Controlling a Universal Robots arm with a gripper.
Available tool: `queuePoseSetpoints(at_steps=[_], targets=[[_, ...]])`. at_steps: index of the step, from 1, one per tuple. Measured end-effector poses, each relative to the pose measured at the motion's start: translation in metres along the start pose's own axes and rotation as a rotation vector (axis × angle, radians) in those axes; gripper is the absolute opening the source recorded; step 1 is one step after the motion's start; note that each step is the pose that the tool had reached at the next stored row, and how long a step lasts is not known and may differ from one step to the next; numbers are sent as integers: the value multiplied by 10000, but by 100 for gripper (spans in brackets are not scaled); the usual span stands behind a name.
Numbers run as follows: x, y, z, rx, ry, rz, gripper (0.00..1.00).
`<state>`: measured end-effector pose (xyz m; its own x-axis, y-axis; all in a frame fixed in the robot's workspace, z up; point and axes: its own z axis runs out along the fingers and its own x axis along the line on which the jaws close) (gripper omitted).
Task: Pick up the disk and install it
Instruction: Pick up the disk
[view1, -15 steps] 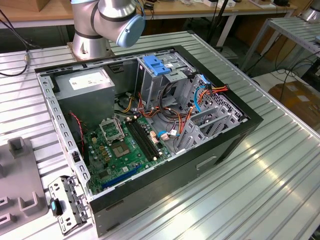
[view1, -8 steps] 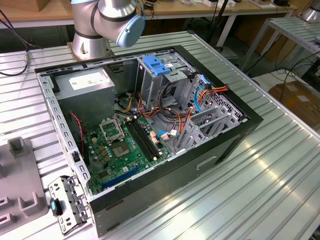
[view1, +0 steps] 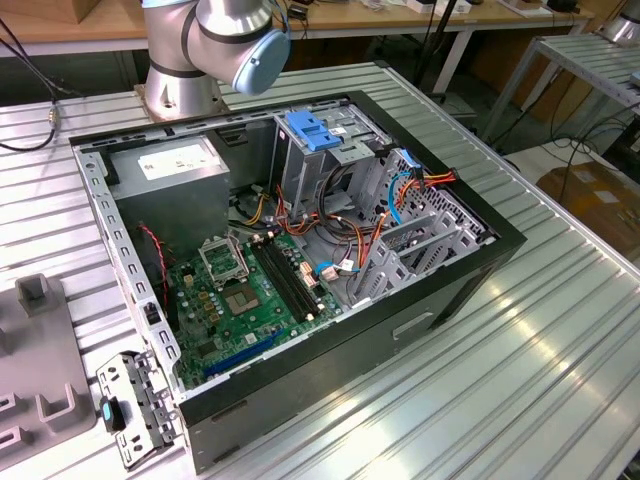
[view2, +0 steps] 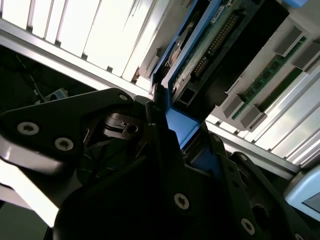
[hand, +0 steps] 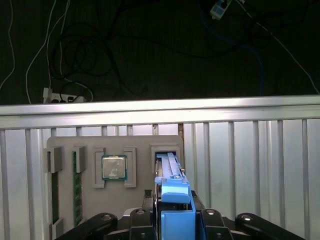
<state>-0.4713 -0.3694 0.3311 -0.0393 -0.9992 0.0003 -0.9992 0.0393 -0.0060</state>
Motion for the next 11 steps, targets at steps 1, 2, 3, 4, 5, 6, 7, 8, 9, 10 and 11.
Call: queuePoseSetpoints(at_steps=[1, 2, 3, 4, 5, 6, 7, 8, 9, 10, 11], targets=[[0, 0, -3, 0, 0, 0, 37], [0, 0, -14, -3, 1, 0, 37], [0, 0, -22, -1, 0, 0, 37], [0, -1, -26, 1, -1, 0, 37], [0, 0, -29, 0, 0, 0, 37], [0, 0, -33, -2, 1, 0, 37], [0, 0, -35, -2, 1, 0, 37], [0, 0, -37, -1, 0, 0, 37], [0, 0, -39, -1, 0, 0, 37], [0, 0, -41, -1, 0, 0, 37], [0, 0, -44, -2, 0, 0, 37]])
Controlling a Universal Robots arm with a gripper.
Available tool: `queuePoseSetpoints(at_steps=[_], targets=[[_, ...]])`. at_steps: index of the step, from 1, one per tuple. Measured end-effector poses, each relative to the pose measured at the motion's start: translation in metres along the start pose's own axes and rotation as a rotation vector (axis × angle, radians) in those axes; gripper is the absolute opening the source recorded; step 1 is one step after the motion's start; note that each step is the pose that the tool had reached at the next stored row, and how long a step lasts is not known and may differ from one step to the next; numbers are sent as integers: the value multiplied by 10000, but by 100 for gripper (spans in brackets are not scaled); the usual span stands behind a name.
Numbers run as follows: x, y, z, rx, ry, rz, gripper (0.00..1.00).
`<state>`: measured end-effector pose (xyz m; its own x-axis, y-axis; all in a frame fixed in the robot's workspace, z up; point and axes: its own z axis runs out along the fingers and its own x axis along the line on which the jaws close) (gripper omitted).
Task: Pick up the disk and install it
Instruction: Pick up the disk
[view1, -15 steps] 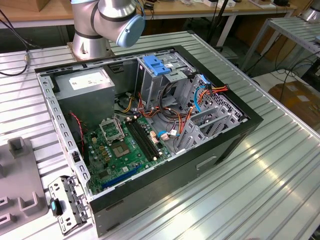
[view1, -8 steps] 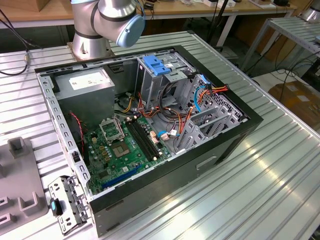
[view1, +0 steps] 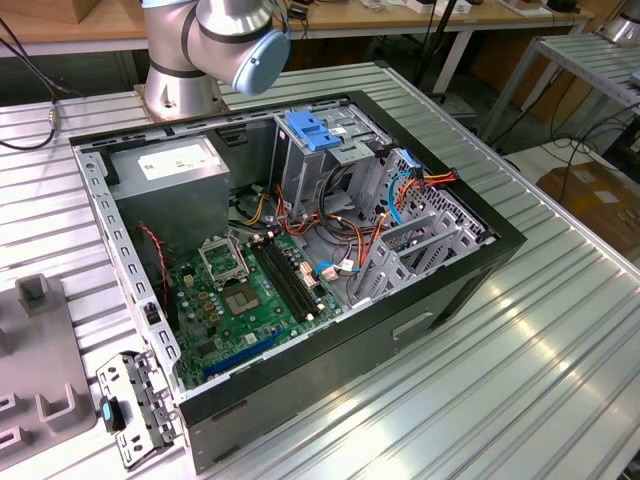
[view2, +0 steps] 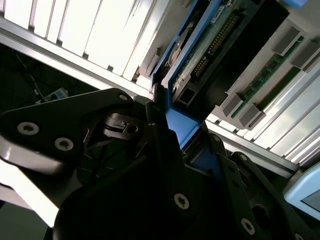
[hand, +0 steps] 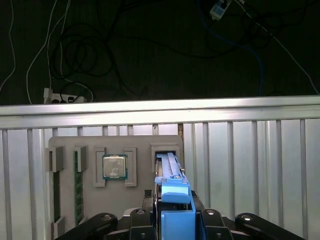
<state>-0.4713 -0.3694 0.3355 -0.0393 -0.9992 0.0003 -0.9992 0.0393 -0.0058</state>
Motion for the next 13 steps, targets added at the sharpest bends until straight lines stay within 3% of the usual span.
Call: queuePoseSetpoints(at_steps=[13], targets=[[0, 0, -37, 0, 0, 1, 37]])
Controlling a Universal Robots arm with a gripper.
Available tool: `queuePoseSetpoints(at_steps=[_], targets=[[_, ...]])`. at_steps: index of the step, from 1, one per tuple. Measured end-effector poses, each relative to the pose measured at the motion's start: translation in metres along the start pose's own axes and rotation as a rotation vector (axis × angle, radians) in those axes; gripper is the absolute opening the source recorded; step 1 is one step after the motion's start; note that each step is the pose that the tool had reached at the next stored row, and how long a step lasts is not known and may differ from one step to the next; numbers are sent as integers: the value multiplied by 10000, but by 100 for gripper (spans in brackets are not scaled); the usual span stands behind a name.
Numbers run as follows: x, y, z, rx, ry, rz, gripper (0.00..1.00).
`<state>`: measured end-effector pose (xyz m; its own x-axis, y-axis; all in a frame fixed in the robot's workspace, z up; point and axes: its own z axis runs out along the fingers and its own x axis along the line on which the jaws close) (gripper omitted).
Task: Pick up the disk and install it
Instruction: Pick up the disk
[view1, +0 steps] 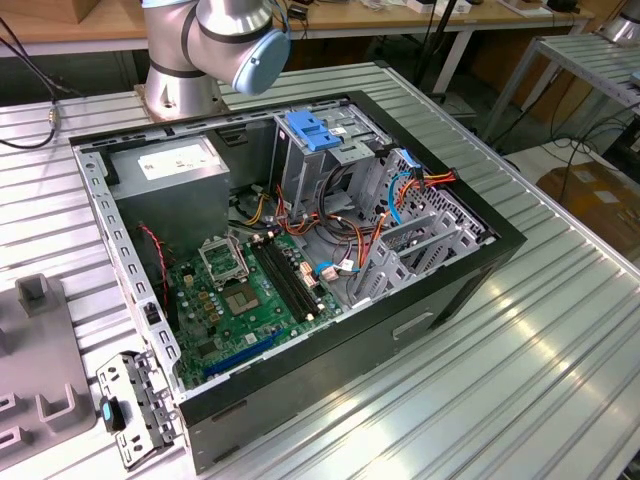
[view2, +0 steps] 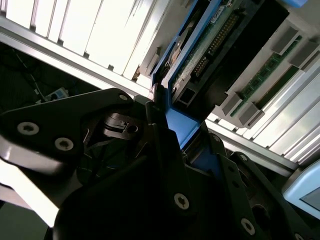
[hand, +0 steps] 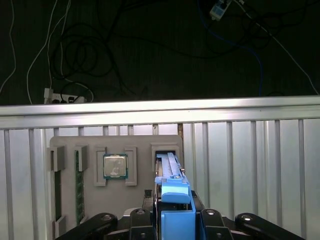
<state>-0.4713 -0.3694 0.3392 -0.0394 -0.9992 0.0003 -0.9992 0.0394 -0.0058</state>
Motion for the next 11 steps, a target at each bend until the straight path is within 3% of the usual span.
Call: queuePoseSetpoints(at_steps=[11], targets=[[0, 0, -34, 0, 0, 0, 37]])
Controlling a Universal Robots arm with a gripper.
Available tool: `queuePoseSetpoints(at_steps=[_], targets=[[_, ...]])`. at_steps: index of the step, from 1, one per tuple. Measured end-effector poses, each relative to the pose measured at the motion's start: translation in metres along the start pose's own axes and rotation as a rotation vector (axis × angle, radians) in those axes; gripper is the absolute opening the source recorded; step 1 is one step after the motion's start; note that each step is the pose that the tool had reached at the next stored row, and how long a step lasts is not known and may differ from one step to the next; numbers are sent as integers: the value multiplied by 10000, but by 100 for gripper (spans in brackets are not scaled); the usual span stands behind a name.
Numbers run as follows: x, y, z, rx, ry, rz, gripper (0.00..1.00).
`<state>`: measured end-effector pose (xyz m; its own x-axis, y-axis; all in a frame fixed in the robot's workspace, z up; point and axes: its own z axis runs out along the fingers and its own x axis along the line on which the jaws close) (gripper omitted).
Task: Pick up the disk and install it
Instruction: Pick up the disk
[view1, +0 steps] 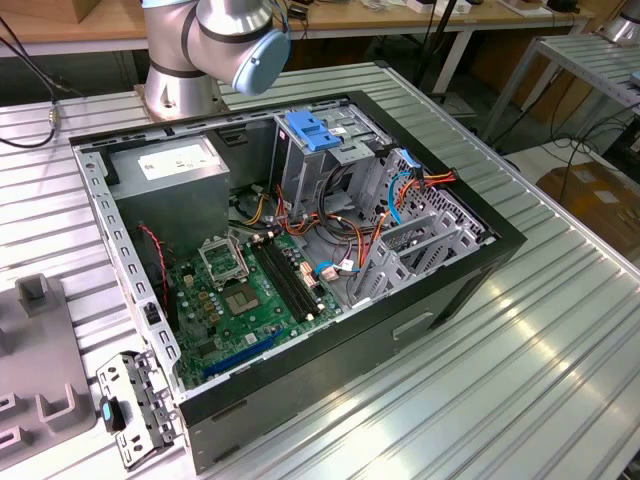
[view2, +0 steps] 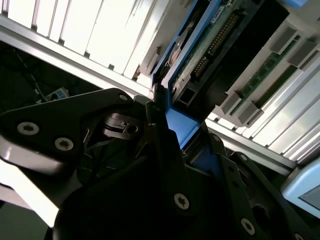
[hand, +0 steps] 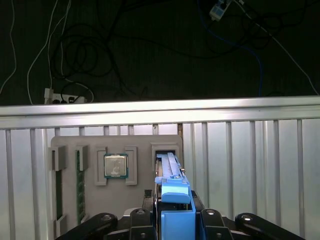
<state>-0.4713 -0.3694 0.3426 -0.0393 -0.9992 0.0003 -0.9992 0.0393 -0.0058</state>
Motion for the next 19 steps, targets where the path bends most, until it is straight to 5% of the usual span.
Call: queuePoseSetpoints(at_steps=[19], targets=[[0, 0, -73, -2, 1, 0, 37]])
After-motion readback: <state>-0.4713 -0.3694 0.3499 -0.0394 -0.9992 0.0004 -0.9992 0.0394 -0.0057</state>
